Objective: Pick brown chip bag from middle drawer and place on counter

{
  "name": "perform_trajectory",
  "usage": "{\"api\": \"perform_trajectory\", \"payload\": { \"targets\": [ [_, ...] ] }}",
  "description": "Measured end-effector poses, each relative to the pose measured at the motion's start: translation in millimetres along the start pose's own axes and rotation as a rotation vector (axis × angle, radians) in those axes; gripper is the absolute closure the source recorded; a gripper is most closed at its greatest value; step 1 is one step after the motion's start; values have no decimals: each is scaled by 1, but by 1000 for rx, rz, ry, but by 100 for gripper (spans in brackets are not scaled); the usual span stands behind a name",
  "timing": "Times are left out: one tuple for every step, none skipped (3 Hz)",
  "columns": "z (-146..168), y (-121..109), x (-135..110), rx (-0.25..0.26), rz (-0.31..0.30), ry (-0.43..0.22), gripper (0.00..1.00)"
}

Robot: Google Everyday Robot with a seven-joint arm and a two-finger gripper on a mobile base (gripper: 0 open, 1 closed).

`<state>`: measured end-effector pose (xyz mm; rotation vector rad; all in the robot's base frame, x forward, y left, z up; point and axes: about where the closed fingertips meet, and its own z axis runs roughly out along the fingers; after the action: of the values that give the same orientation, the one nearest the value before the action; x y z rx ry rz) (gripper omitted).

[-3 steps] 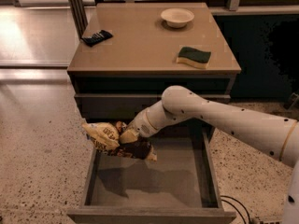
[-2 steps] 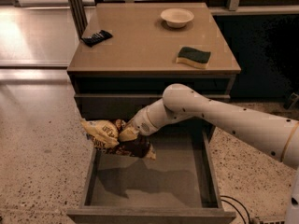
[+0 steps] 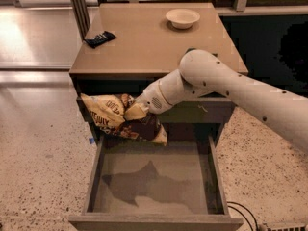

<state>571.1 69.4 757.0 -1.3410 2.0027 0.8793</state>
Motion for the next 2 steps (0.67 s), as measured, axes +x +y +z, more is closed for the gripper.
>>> {"api": "perform_trajectory", "payload": {
  "targets": [
    [-53,1,-46,37,-42,3,100],
    [-95,0,-87,39,-78,-3,100]
  ]
}}
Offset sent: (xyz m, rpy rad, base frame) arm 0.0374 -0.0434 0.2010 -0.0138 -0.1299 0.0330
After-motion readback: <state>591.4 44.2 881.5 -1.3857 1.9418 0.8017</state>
